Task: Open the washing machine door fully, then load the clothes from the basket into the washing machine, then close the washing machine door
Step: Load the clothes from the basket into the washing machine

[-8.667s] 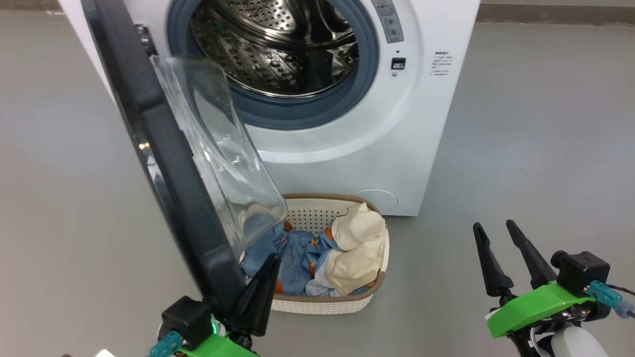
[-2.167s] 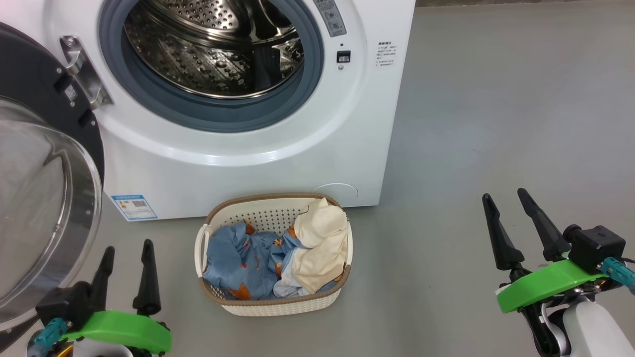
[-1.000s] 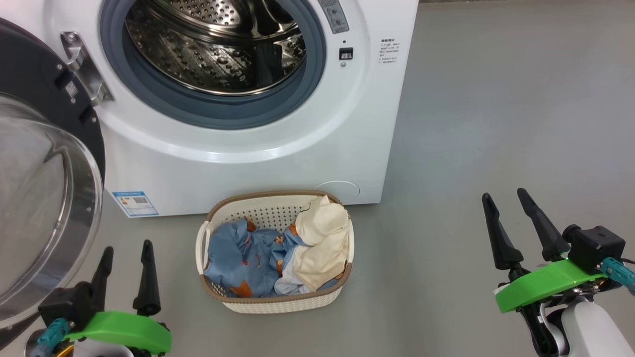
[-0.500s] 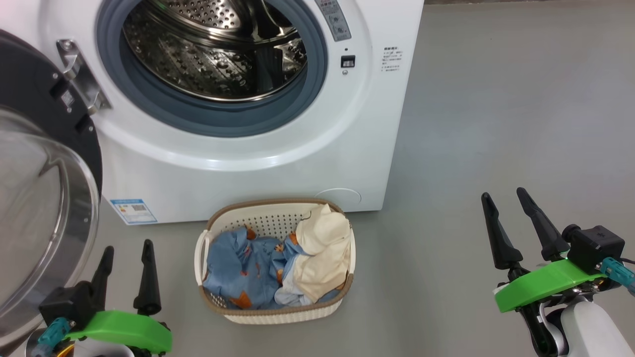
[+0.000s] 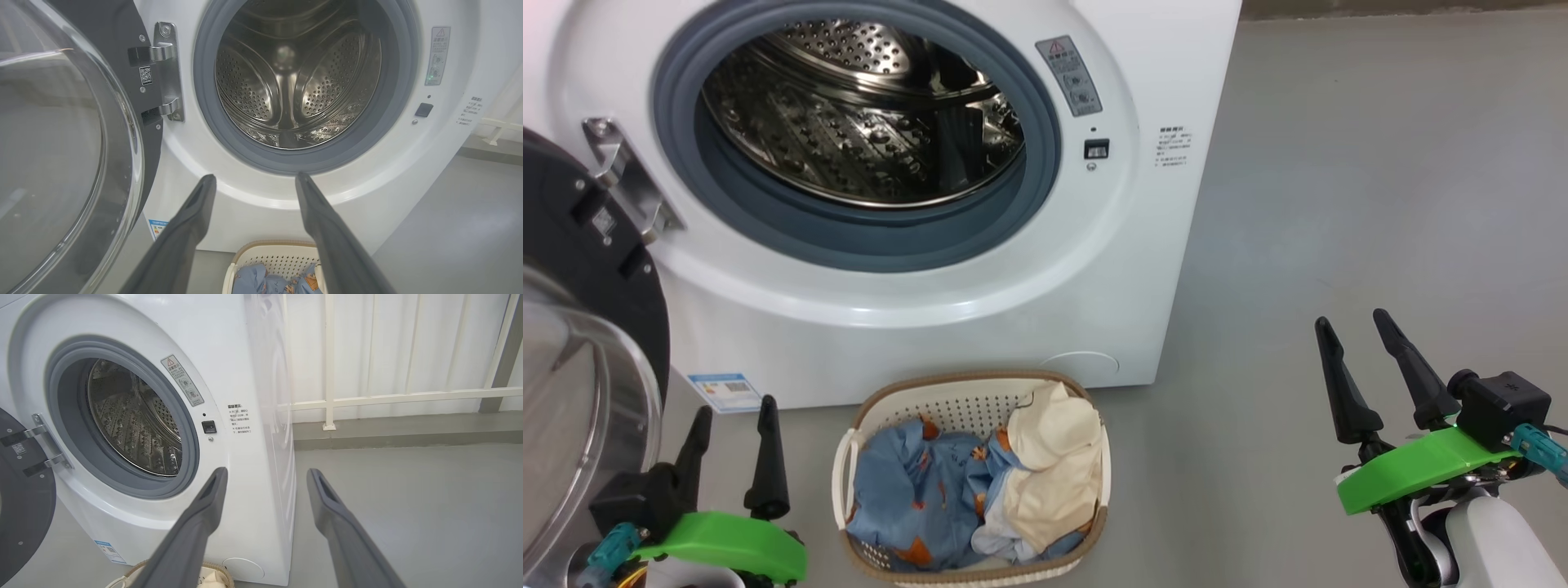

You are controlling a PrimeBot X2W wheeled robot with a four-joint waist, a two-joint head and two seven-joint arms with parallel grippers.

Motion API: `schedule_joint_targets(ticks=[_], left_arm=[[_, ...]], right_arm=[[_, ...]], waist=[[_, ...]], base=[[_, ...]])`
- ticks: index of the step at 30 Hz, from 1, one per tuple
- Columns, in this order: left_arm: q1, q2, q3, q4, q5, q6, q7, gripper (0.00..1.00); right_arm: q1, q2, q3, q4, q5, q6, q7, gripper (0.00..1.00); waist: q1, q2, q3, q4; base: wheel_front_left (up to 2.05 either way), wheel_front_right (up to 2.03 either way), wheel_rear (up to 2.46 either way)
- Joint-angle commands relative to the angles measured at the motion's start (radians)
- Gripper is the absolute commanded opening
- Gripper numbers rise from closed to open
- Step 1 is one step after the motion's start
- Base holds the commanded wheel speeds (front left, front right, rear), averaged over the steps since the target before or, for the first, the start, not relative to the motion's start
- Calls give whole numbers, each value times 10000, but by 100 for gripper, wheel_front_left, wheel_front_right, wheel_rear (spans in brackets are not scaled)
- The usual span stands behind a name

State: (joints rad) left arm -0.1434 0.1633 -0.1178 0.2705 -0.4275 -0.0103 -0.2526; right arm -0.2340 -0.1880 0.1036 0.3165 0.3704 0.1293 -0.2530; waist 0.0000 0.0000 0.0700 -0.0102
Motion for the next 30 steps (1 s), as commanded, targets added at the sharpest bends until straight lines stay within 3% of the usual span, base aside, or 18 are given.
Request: schedule_joint_targets(ticks=[1, 12, 30], left_arm=[[-392, 181, 331, -149, 55, -12, -91, 100], [-393, 128, 360, -206, -21, -97, -91, 100], [-406, 122, 310, -120, 67, -115, -91, 100]], right_arm=[[-86, -5, 183, -241, -84, 14, -88, 100], [-82, -30, 267, -213, -15, 14, -88, 100], [-126, -96, 403, -150, 19, 14, -88, 100]], waist=[[0, 0, -2, 4], [0, 0, -11, 28], [0, 0, -19, 30]], base=[[114, -114, 0], [92, -92, 0], [3, -3, 0]])
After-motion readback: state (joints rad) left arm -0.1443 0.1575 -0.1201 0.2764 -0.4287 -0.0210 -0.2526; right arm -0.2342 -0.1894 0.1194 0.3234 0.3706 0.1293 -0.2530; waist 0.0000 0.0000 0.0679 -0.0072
